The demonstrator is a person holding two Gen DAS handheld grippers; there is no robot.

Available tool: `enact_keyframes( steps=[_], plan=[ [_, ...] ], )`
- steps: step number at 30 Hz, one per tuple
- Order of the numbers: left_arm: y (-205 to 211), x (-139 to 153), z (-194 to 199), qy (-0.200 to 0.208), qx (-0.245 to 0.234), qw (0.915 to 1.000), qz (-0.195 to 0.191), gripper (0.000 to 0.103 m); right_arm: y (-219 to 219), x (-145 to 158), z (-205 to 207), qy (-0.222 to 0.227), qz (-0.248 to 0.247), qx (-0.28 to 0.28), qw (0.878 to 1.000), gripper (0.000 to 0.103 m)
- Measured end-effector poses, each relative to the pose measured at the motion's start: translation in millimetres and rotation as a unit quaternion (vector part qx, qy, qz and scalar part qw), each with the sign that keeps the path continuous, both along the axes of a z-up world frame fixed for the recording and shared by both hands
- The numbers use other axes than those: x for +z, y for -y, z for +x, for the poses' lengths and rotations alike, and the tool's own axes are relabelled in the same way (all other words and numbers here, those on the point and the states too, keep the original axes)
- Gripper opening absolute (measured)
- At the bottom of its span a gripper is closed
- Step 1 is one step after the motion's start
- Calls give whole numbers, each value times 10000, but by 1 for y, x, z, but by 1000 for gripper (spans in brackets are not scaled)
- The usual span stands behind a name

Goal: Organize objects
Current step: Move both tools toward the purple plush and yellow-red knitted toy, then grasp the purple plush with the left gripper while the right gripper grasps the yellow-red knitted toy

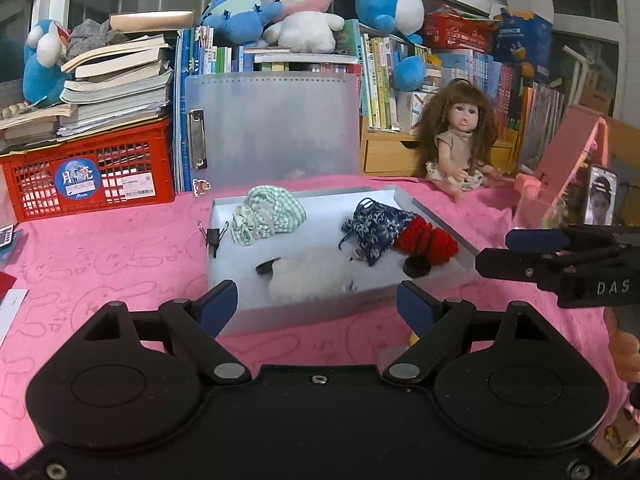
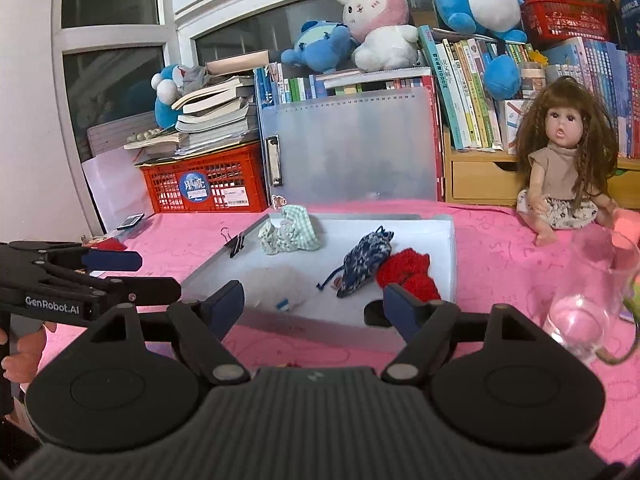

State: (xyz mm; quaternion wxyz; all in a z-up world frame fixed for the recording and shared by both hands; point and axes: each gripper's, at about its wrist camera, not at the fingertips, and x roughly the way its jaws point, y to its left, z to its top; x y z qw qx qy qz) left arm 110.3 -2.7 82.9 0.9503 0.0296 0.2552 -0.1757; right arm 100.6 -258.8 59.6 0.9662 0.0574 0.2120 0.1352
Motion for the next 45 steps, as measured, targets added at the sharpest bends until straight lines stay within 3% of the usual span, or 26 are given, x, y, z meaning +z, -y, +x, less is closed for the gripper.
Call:
enact_keyframes(
  steps=[11, 20, 29, 41, 45],
  plan=[
    [-17, -17, -38, 54, -31, 9998, 167, 89, -8, -17, -17, -191, 40, 70, 9998, 87],
    [-17, -39, -49, -150, -159, 9996, 157, 88, -29, -32, -22, -340, -341, 264, 9985, 87],
    [-13, -50, -47, -238, -213, 9994, 110, 80, -33, -40, -22, -455, -486, 302, 9973, 87],
    [-6, -61, -36, -301, -217, 9991, 189, 80, -36, -46, -22, -500, -677, 277, 9961, 86],
    [-5, -64, -35, -305, -206, 9991, 188, 80, -36, -46, -22, -504, -676, 298, 9960, 81]
  ],
)
